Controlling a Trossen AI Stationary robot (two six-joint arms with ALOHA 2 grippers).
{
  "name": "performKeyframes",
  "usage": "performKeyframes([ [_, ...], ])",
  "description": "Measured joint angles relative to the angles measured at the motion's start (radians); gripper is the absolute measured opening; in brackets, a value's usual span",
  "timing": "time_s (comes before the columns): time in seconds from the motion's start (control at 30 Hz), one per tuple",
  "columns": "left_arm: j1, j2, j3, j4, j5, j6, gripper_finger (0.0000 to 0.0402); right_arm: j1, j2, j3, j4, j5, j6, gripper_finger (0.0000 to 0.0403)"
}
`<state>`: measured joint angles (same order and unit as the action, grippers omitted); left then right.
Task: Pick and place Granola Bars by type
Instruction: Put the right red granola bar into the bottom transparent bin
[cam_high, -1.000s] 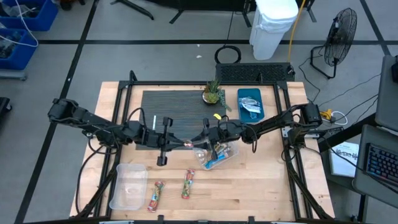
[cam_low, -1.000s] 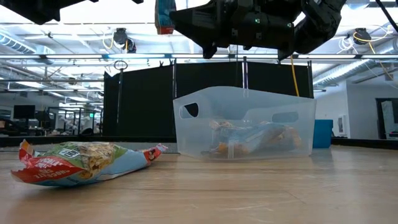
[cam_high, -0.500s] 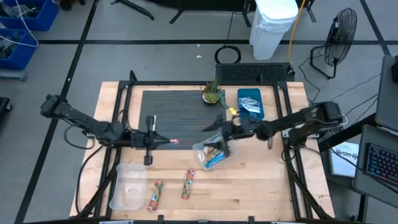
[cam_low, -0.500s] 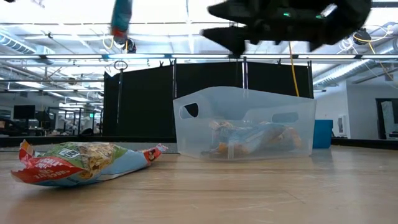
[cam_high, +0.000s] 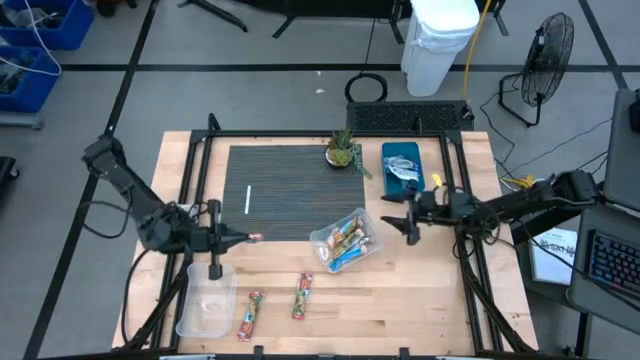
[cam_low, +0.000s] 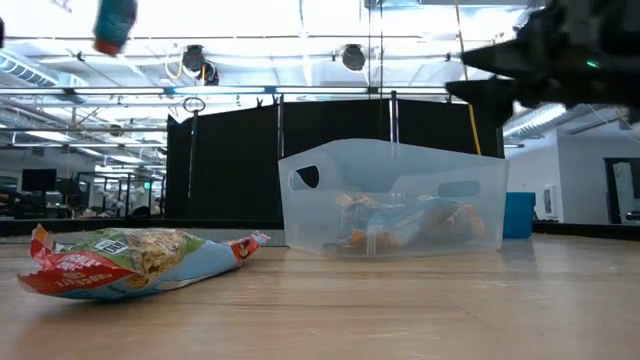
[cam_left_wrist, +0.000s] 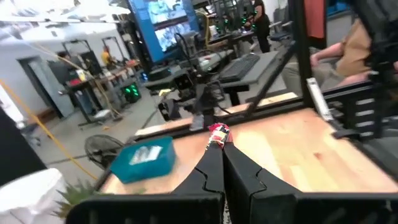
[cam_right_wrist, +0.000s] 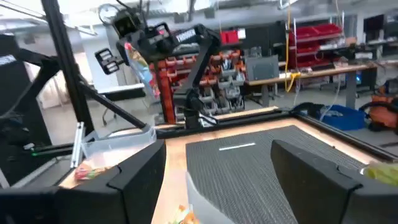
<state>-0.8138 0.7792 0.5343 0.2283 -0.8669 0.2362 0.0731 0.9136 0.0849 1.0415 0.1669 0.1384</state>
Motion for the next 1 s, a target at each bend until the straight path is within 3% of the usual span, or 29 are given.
performKeyframes([
  [0.07,-0.054,0.001,0.000,-0.035,-0.066,-0.054,0.0000,0.019,-0.027,-0.042,0.044,0.023,-0.010,0.0279],
  [0.27,-0.245,0.018,-0.001,-0.198,-0.405,-0.303,0.0000,0.070,-0.058,-0.064,-0.004,0.065,-0.070,0.0279],
  [0.37,-0.348,0.019,-0.001,-0.256,-0.469,-0.434,0.0000,0.080,-0.064,-0.064,0.016,0.072,-0.099,0.0279],
  [0.63,-0.531,0.069,-0.001,-0.317,-0.347,-0.887,0.0000,0.080,-0.064,-0.066,0.038,0.072,-0.109,0.0279],
  [1.0,-0.574,0.245,-0.001,-0.562,-0.013,-1.368,0.0000,0.079,-0.064,-0.066,0.042,0.072,-0.071,0.0279],
])
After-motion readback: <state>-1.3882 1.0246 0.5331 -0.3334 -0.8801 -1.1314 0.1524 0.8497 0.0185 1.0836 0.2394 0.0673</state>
